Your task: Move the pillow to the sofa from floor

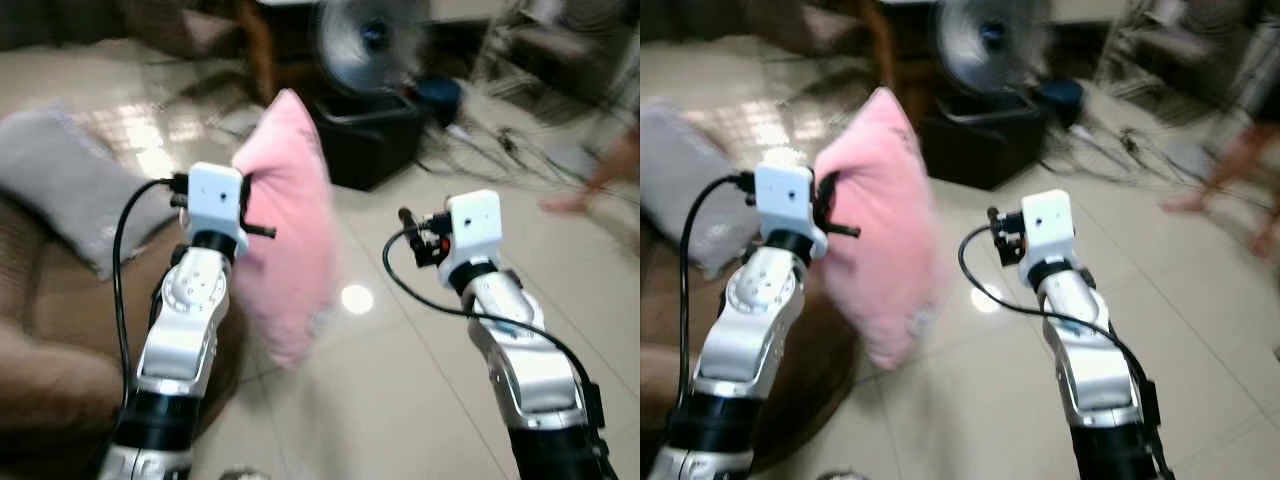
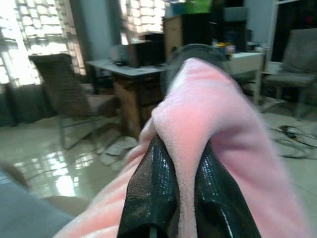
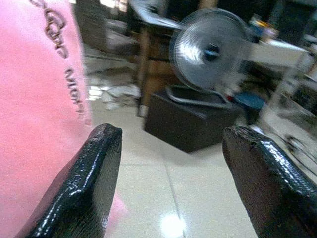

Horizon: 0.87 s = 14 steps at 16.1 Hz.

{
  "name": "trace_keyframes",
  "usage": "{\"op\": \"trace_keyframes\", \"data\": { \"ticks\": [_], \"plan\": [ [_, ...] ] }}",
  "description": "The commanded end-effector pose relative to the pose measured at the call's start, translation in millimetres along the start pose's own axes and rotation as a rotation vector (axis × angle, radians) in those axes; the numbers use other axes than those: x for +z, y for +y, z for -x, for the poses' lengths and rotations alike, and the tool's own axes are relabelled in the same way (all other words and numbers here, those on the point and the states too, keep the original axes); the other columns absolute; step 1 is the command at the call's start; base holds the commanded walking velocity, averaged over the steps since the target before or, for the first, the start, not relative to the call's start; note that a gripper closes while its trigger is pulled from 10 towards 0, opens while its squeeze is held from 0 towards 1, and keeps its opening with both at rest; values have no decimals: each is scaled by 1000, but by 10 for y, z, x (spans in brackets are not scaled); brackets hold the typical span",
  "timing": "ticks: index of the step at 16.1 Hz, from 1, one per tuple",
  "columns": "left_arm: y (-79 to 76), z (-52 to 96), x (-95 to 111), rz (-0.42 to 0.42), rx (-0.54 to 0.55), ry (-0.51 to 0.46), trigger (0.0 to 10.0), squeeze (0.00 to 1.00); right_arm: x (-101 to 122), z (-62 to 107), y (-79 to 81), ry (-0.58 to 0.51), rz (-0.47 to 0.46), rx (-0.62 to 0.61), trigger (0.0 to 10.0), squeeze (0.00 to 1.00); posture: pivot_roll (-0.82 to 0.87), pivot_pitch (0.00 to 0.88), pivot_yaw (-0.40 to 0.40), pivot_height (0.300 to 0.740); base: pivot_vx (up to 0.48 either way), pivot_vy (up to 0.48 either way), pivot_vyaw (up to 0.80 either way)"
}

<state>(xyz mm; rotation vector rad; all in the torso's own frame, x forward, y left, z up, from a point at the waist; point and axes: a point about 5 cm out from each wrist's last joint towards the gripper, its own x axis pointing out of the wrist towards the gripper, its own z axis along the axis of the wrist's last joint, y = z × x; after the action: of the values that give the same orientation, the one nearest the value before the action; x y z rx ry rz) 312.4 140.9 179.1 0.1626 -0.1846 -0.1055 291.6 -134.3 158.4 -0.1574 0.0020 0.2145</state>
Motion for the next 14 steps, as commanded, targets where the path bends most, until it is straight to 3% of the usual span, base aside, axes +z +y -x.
{"op": "trace_keyframes", "data": {
  "ticks": [1,12,14],
  "plan": [
    [48,-52,125,-37,11,-55,10000,0,-10,2,97,-2,9,50,10000,0,-21,0,-21,740,341,0,800],
    [54,-87,62,-61,-4,-32,10000,0,-107,60,195,30,46,130,10000,0,-24,0,-2,740,341,0,800],
    [-12,-98,2,-73,-48,-4,10000,0,-151,59,170,53,34,102,10000,0,-25,0,-5,740,159,0,400]
  ]
}}
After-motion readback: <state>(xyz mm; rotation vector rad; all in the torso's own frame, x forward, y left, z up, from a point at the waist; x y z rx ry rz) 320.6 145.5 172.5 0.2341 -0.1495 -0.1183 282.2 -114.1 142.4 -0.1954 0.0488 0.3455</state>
